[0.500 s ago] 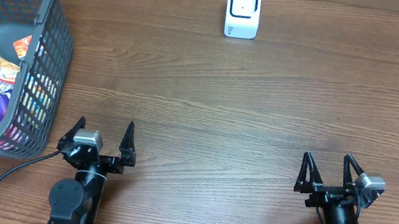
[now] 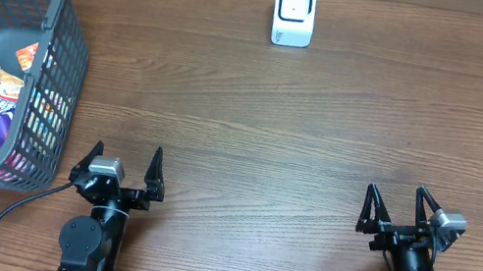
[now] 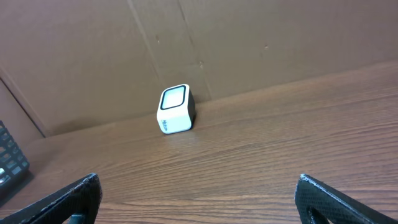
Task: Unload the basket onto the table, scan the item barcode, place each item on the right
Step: 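Move the left gripper toward the grey basket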
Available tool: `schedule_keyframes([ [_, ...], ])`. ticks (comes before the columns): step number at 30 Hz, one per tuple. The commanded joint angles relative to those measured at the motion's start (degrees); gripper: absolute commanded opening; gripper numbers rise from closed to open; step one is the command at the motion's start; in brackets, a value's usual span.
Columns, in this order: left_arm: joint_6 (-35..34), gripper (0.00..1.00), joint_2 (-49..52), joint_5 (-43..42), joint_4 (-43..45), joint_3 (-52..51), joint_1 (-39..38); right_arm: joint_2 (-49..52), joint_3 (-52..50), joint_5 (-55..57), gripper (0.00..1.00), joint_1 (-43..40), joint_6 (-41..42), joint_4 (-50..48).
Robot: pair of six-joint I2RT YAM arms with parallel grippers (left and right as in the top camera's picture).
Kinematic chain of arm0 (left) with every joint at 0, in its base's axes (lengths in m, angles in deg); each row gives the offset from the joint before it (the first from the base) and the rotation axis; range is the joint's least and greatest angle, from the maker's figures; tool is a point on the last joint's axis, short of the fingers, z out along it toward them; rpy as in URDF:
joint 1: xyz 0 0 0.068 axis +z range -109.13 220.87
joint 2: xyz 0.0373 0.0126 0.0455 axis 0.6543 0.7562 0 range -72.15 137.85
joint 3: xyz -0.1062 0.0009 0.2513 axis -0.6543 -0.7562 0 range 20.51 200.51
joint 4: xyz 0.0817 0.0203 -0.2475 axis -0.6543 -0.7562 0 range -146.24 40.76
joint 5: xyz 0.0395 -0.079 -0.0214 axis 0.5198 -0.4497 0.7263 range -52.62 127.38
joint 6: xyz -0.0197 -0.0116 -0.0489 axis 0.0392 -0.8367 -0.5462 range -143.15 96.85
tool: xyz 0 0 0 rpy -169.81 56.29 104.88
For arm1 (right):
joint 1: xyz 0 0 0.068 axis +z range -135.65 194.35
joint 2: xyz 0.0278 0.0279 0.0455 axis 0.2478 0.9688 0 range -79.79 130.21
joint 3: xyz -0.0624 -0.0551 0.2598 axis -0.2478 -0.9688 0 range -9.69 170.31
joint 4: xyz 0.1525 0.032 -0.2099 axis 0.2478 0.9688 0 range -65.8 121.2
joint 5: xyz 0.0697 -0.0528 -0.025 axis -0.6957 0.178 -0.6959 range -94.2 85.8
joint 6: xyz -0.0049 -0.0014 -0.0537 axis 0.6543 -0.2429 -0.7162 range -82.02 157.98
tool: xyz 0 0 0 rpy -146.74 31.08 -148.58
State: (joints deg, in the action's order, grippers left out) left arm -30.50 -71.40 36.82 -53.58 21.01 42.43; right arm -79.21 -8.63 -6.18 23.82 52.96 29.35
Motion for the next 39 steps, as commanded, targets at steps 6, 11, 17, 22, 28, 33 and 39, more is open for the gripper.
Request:
schedule_keyframes([
  [6,0.7,1.0,-0.4,1.0,-0.1,-0.2,0.4,-0.4,-0.6,0.4,1.0,0.1,0.0,-0.4],
  [11,0.7,1.0,-0.4,1.0,-0.1,-0.2,0.4,-0.4,-0.6,0.4,1.0,0.1,0.0,-0.4],
  [17,0.7,1.0,-0.4,1.0,-0.1,-0.2,0.4,-0.4,-0.6,0.4,1.0,0.1,0.0,-0.4],
  [22,0.7,1.0,-0.4,1.0,-0.1,-0.2,0.4,-0.4,-0.6,0.4,1.0,0.1,0.0,-0.4],
  [28,0.7,1.0,-0.4,1.0,-0.1,-0.2,0.4,-0.4,-0.6,0.4,1.0,0.1,0.0,-0.4],
  [33,0.7,1.0,-0.4,1.0,-0.1,-0.2,0.4,-0.4,-0.6,0.4,1.0,0.1,0.0,-0.4],
  [39,0.3,1.0,-0.4,1.1,0.7,-0.2,0.4,-0.4,-0.6,0.4,1.0,0.1,0.0,-0.4],
])
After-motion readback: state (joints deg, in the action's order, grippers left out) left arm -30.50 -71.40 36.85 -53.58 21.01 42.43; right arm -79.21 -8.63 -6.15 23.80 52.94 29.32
